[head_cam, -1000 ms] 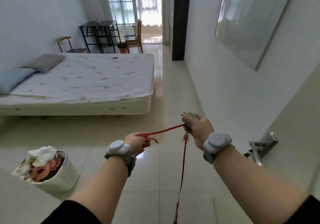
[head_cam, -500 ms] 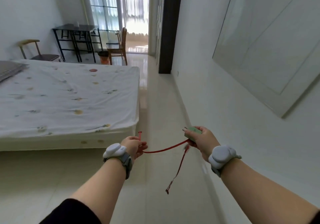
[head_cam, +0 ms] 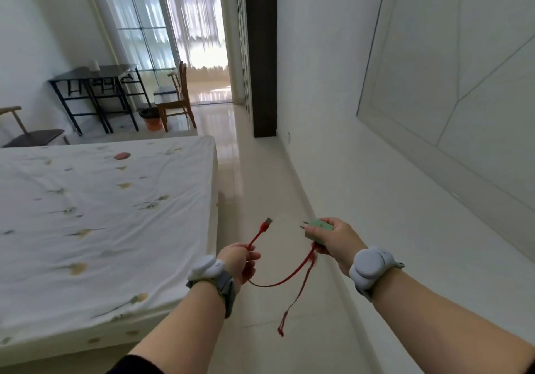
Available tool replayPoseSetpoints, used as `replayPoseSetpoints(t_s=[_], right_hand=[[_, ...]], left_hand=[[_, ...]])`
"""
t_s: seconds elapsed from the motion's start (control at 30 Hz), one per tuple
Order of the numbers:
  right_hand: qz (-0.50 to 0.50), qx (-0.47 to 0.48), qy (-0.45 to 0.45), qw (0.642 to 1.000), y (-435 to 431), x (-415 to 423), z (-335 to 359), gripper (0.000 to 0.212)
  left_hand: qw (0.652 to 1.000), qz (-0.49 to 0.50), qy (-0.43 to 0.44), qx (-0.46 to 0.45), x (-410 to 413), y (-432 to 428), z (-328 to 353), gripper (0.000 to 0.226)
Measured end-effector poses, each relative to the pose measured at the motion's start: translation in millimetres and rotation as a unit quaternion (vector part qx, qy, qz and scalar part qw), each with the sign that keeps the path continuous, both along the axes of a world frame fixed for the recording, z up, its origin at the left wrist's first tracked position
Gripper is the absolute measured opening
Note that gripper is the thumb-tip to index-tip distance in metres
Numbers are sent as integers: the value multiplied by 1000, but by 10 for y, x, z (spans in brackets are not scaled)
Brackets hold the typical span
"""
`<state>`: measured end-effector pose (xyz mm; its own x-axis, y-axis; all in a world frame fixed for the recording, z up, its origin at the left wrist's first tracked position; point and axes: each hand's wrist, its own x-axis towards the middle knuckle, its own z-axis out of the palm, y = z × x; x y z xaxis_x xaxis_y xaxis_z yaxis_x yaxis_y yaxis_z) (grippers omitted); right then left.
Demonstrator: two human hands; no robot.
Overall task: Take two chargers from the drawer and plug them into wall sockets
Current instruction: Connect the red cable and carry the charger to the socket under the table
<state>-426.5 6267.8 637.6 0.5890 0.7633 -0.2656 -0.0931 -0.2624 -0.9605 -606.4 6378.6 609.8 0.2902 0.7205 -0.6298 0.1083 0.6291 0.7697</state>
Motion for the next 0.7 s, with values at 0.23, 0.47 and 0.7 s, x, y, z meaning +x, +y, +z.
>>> replayPoseSetpoints(t_s=[0.23, 0.47, 0.7], right_hand=[[61, -23, -2, 998, 1667, 673, 25, 37], [44, -43, 19, 998, 3362, 1276, -156, 28], [-21, -34, 48, 998, 4872, 2063, -12, 28]], left_hand=[[1000, 22, -18, -3, 503, 1398, 133, 15], [999, 22, -7, 24, 1091, 3125, -158, 28], [999, -3, -37, 22, 1977, 4927, -22, 28]])
